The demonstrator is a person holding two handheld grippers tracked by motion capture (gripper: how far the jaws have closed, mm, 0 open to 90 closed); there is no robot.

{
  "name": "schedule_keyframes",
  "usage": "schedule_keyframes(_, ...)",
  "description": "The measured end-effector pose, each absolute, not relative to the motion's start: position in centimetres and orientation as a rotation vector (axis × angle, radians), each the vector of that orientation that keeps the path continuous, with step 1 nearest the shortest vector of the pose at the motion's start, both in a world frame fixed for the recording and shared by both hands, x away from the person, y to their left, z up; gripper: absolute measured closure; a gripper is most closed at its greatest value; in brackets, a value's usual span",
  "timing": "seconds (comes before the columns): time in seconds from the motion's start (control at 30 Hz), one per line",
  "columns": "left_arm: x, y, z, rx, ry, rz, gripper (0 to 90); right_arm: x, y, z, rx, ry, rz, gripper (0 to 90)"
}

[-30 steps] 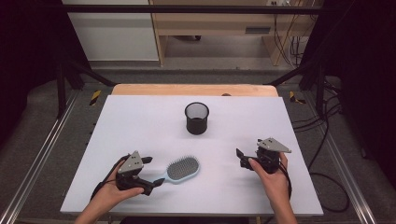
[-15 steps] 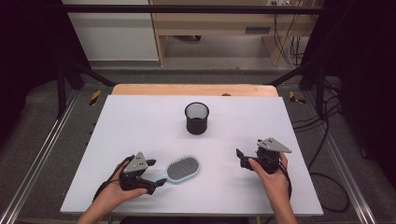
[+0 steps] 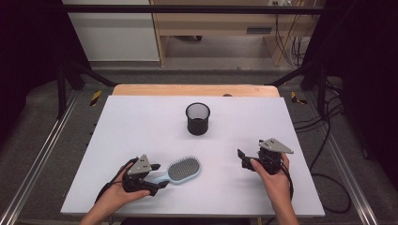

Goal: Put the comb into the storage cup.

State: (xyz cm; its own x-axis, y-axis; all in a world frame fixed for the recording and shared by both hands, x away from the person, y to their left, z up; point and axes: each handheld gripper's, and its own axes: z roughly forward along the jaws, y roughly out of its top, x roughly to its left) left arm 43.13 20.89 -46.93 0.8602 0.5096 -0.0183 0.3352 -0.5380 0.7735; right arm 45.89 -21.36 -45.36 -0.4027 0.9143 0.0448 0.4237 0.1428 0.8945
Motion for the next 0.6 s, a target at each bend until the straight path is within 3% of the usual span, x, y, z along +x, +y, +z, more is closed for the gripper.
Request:
schedule_keyframes(0.17,43.13,20.66,-46.95,2.21,0.594,0.261,40.5,45.92,-21.35,-45.38,1.273,1.903,1.214,7.5)
schedule_keyframes(0.6,43.26,20.34,-47.22,2.263,0.572,0.25,53.3,45.91,-21.25,-45.4,1.272,1.909,1.21,7.7)
